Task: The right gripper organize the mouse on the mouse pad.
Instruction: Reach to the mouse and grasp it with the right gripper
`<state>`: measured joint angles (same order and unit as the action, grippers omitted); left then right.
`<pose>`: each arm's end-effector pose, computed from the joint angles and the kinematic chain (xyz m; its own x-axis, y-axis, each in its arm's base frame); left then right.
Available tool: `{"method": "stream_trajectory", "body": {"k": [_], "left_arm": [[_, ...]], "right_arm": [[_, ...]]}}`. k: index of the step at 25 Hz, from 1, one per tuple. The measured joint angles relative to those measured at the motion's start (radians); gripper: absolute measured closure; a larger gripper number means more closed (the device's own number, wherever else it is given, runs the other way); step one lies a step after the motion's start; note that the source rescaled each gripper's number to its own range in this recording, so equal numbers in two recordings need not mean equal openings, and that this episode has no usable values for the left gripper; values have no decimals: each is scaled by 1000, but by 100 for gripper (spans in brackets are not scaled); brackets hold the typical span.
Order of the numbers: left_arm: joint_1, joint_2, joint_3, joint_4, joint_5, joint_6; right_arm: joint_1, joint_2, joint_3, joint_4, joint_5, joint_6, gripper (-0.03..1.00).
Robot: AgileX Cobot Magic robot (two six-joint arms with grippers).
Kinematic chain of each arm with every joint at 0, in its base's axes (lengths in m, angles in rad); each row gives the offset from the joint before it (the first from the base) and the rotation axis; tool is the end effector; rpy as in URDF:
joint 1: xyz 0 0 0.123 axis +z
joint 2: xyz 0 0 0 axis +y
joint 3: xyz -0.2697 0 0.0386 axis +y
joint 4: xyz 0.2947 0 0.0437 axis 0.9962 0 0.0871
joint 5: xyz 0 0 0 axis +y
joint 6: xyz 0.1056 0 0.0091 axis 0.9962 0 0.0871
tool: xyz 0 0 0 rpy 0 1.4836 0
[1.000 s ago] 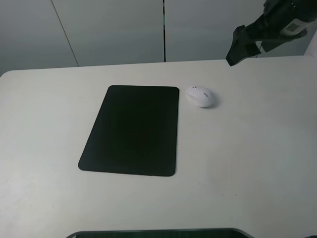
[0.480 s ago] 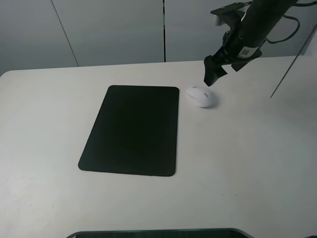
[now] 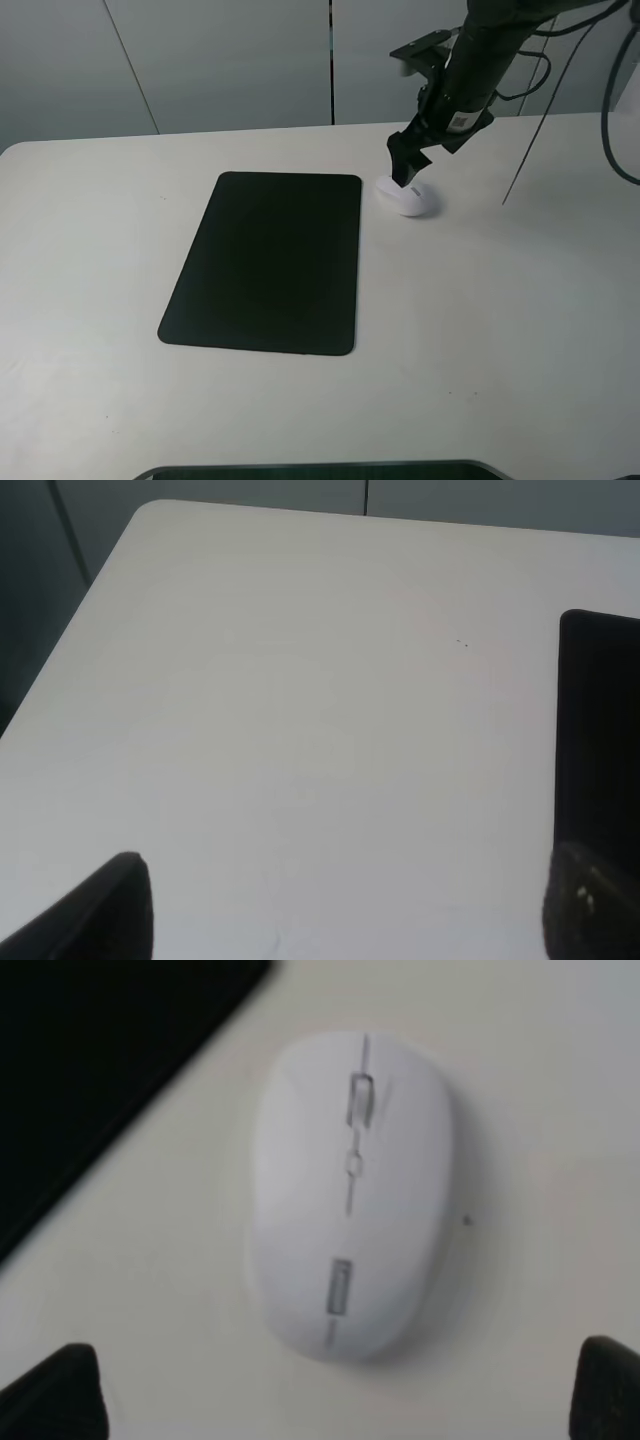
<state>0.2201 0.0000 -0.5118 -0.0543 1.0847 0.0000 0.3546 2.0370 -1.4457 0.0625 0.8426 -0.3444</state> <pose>0.0591 0.0080 0.2945 -0.4504 -0.1267 -0.8838 -0.1881 0.9811 -0.0448 0.4186 0.1603 0.1153 -0.7662 -0.6013 -0.2266 -0.6129 0.7898 -0.0232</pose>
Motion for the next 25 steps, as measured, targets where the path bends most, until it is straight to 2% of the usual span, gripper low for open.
{"method": "stream_trajectory", "body": {"k": [3, 9, 12, 25], "left_arm": [[0, 0, 0, 0, 0, 0], [0, 0, 0, 0, 0, 0], [0, 0, 0, 0, 0, 0], [0, 0, 0, 0, 0, 0]], "right_arm": [[11, 31, -23, -11, 0, 12, -2], [17, 81, -35, -124, -19, 51, -2], [17, 86, -35, -145, -44, 56, -2], [23, 97, -35, -118, -81, 63, -2]]}}
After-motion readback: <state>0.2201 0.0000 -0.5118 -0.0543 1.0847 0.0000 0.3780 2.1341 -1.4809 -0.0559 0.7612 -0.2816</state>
